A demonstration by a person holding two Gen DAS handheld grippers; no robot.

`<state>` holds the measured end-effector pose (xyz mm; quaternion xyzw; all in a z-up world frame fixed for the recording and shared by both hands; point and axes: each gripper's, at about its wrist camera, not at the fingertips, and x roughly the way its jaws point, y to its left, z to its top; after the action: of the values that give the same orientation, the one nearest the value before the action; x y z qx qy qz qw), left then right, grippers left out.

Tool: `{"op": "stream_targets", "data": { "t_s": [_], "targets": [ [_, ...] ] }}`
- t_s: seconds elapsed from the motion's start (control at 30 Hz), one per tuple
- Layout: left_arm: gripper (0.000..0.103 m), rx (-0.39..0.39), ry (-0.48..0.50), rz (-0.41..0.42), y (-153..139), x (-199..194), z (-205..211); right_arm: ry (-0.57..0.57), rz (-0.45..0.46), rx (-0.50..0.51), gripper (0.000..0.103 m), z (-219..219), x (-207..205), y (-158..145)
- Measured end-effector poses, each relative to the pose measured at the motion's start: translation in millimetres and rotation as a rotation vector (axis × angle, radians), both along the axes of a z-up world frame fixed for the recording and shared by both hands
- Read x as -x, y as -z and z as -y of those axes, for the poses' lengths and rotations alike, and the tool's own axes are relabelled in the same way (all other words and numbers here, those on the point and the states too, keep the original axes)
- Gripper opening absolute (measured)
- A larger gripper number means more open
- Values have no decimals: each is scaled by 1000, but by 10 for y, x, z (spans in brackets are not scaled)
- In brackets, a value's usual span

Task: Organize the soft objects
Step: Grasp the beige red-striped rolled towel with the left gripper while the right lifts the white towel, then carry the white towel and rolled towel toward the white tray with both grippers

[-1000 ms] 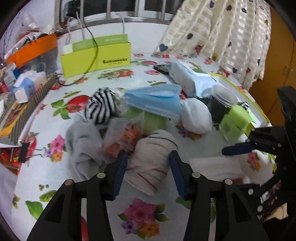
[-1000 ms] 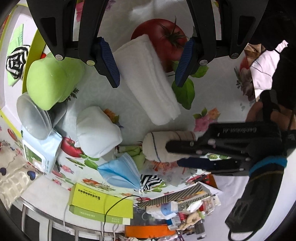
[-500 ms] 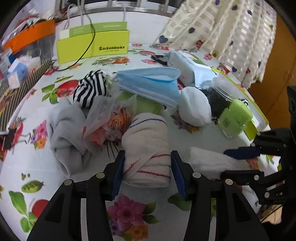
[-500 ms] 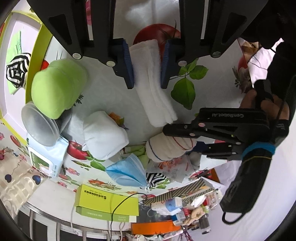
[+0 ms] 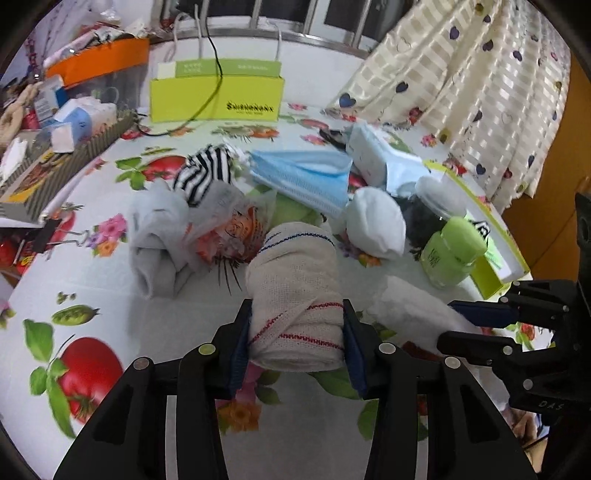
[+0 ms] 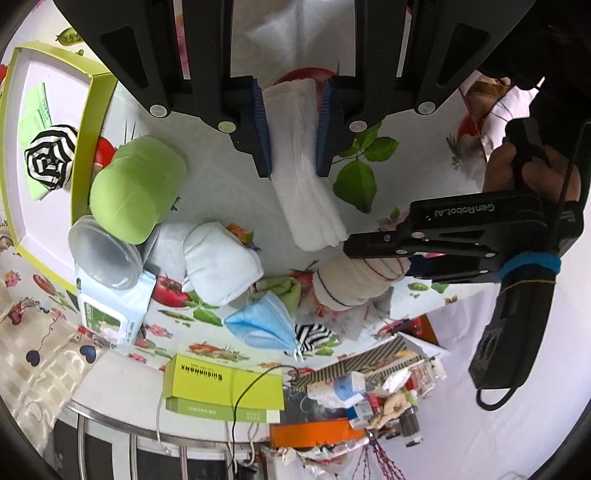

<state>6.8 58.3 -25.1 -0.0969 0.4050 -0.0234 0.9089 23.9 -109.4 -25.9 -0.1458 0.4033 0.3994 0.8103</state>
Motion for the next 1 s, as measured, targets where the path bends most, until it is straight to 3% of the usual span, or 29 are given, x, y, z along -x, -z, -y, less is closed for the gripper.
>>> {"op": "stream_targets", "data": {
  "t_s": [0.2,0.57,1.0],
  "targets": [
    [45,-10,-42,41,-202,146,27,18,43,-51,23,62,98,-203],
    [45,-33,-35,110,-518,343,238,70,113,-122,23,279,255,-569],
    [45,-71,-12,147,-731,203,473,107,163,-165,23,511,176,-770]
  ]
}}
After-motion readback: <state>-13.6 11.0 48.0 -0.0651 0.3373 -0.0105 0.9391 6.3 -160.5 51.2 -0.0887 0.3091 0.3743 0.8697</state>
